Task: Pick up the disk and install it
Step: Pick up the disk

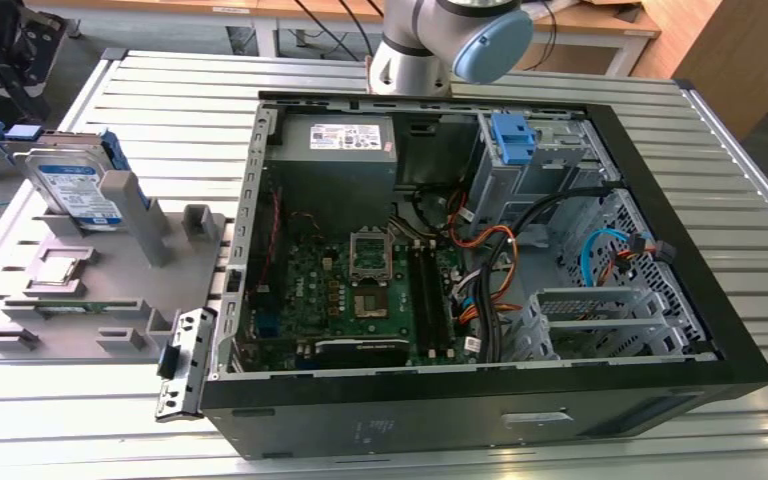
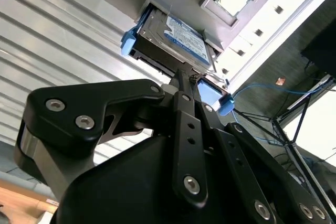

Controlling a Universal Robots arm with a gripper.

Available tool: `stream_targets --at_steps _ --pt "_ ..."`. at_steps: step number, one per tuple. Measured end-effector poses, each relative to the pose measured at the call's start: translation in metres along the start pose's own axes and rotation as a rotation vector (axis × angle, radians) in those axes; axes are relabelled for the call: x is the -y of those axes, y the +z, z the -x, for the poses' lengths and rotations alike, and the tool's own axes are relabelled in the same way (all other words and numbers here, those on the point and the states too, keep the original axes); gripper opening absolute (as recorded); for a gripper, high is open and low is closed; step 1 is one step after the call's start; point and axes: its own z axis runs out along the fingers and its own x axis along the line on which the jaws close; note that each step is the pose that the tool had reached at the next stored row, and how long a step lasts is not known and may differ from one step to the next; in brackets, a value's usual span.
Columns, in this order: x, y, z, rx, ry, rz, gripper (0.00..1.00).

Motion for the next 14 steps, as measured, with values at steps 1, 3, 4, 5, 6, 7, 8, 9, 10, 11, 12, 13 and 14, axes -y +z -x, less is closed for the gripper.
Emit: stream_targets --at_steps 1,3,4,5,6,7,8,9,10,11,12,13,14 --pt "0.0000 0.0000 0.0000 -0.0012 -0.018 0.0004 0.11" --pt "0.0000 0.0002 0.0000 -0.0035 -0.054 0.0012 0.11" --pt "0.0000 0.0003 0.0000 -0.0045 -0.072 0.0017 0.11" --pt "0.0000 0.0004 0.0000 -0.0057 -0.090 0.0021 0.11" --pt "0.0000 0.0005 0.0000 -0.0068 -0.108 0.0025 0.11" --pt "0.0000 0.0006 0.0000 -0.0080 -0.126 0.0028 0.11" --pt "0.0000 0.0006 0.0000 -0.0092 -0.145 0.0033 0.11" --pt "0.0000 0.0007 0.0000 -0.0103 -0.163 0.0037 0.11" --pt "0.0000 0.0008 0.0000 -0.0114 -0.182 0.0041 0.11" --pt "0.0000 0.0009 0.0000 -0.0125 -0.200 0.0045 0.11" --pt "0.0000 0.0010 0.0000 -0.0137 -0.217 0.0049 0.11" --pt "0.0000 0.0011 0.0000 -0.0147 -0.235 0.0054 0.11" --pt "0.0001 0.0012 0.0000 -0.0158 -0.253 0.0058 0.11"
